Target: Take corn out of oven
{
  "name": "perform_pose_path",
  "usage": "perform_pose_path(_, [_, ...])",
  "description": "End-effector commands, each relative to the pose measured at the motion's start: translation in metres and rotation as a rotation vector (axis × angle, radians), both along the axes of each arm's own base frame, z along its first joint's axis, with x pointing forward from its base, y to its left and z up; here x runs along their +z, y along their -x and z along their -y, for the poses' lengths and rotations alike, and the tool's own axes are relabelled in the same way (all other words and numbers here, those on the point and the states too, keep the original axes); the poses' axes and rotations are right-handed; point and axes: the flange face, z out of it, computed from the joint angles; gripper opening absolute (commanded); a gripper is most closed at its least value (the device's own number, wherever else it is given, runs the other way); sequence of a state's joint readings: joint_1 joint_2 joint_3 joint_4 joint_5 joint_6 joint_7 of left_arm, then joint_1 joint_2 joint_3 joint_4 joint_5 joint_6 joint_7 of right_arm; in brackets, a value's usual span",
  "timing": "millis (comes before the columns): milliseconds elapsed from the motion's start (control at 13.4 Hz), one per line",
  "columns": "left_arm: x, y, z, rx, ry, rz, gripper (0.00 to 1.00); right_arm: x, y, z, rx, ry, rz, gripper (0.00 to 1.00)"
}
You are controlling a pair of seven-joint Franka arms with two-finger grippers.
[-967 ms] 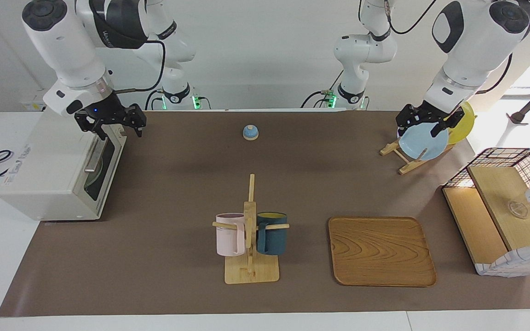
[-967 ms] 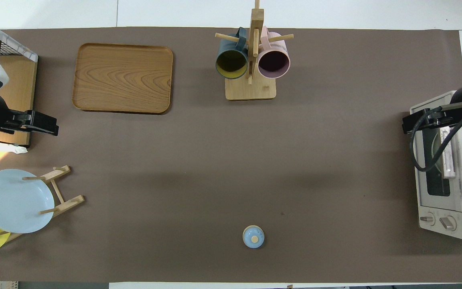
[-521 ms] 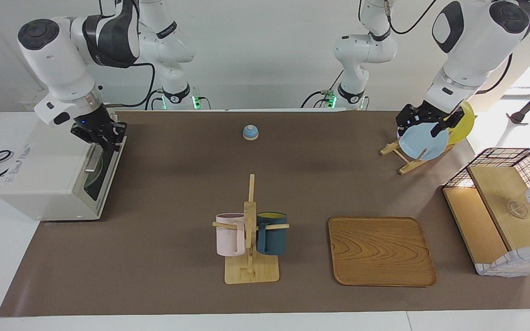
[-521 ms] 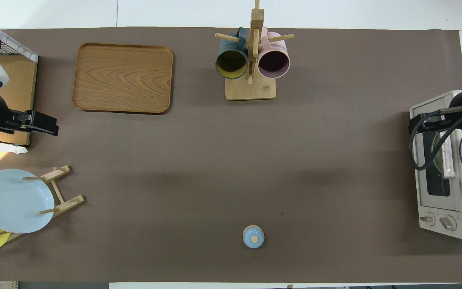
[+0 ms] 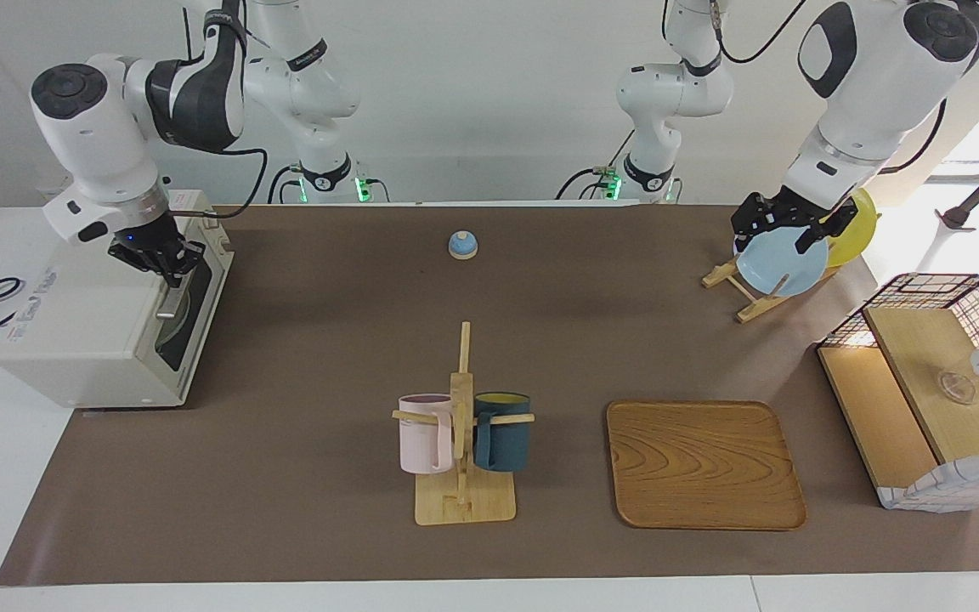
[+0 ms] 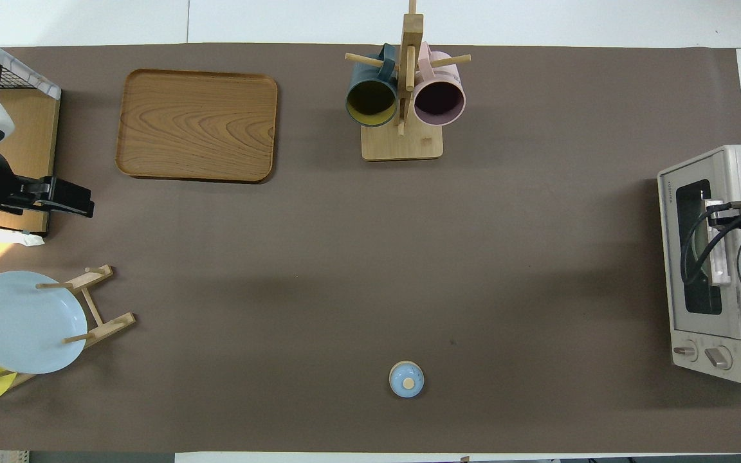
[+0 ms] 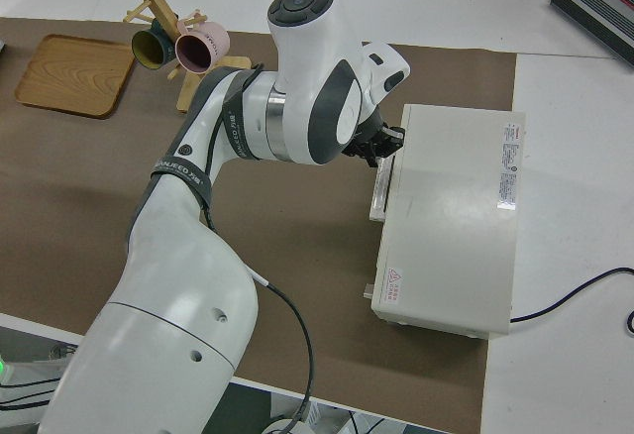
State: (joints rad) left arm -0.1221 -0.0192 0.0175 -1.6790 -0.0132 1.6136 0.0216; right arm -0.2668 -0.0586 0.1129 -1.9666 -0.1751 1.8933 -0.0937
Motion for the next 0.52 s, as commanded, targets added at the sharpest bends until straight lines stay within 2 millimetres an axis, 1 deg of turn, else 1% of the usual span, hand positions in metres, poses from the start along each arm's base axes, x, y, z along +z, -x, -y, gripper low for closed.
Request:
perform_pose_path(0, [0.003,0.003,-0.004,-0.003,-0.014,0.016,1.00,-0.011,0.008,0.013,0.009,0.009,-0.003,0.00])
perform_pose_path(223, [0.003,0.003,-0.004,-0.002,-0.013,0.014,1.00,-0.019,0.011,0.016,0.006,0.007,-0.008,0.00])
perform_pose_path(298, [0.003,0.003,-0.004,-0.002,-0.013,0.014,1.00,-0.021,0.012,0.023,-0.007,0.006,-0.006,0.00])
perform_pose_path(446, [0.003,0.003,-0.004,-0.002,-0.013,0.015,1.00,-0.023,0.013,0.024,-0.017,-0.006,-0.008,0.00])
